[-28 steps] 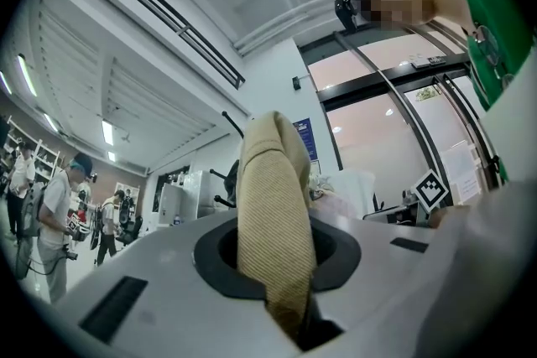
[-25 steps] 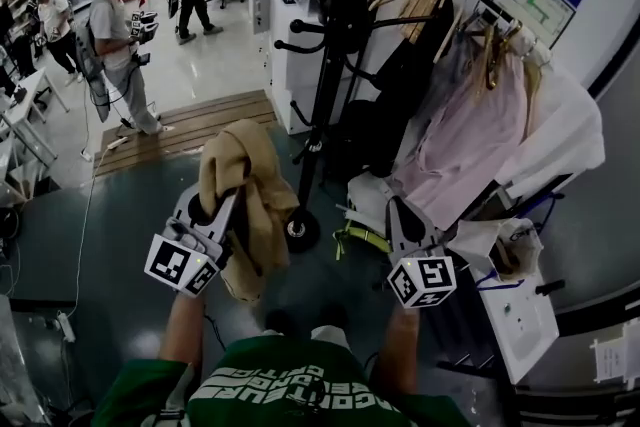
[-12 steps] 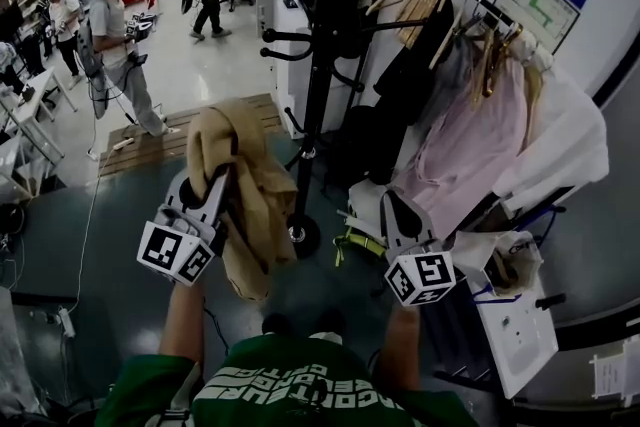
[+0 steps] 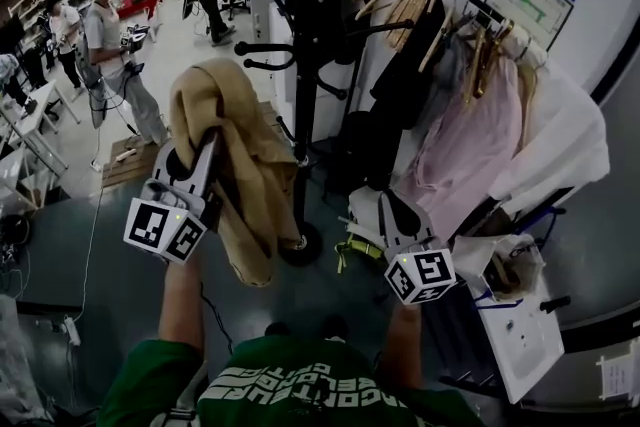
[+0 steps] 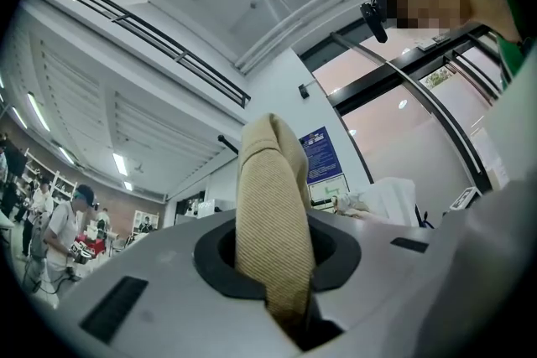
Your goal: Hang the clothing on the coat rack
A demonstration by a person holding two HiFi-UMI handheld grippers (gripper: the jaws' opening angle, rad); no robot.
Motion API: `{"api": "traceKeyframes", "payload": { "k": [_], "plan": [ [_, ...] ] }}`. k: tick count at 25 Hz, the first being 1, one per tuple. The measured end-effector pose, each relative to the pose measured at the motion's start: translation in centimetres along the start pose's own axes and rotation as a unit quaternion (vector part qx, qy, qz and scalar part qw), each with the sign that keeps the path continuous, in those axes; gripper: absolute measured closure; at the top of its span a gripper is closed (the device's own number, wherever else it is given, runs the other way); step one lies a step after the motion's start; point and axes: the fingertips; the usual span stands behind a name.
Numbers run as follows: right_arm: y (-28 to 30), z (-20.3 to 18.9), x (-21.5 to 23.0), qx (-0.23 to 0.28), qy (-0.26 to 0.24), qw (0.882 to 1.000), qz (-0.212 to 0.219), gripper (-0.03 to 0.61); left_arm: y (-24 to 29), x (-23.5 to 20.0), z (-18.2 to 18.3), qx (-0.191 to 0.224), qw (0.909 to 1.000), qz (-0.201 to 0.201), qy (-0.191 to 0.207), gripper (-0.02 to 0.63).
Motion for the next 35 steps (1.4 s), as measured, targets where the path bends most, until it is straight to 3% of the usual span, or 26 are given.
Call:
{"api": "traceKeyframes", "payload": {
  "k": [7, 24, 35],
  "plan": [
    [0.1, -0.2, 2.1, 0.008, 0.009, 1.0, -0.012, 0.569, 3.4, -1.1, 0.0, 0.009, 0.9999, 0.003, 0.006, 0.558],
    [-0.1, -1.6, 4.8, 0.003, 0.022, 0.999, -0.039, 0.569, 7.2, -1.8, -4.9, -0.032, 0.9993, -0.013, -0.016, 0.558],
    [0.3, -2.3, 5.8, -0.005, 0.028, 0.999, -0.042, 0.569, 7.0, -1.6, -8.1, -0.061, 0.9977, -0.011, -0.029, 0.558]
  ]
}}
Point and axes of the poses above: the fingertips, and each gripper's own axes: y forward along the fingers, x to its right, z out of its top, and after that the axes turned 13 degrees about x, right-handed
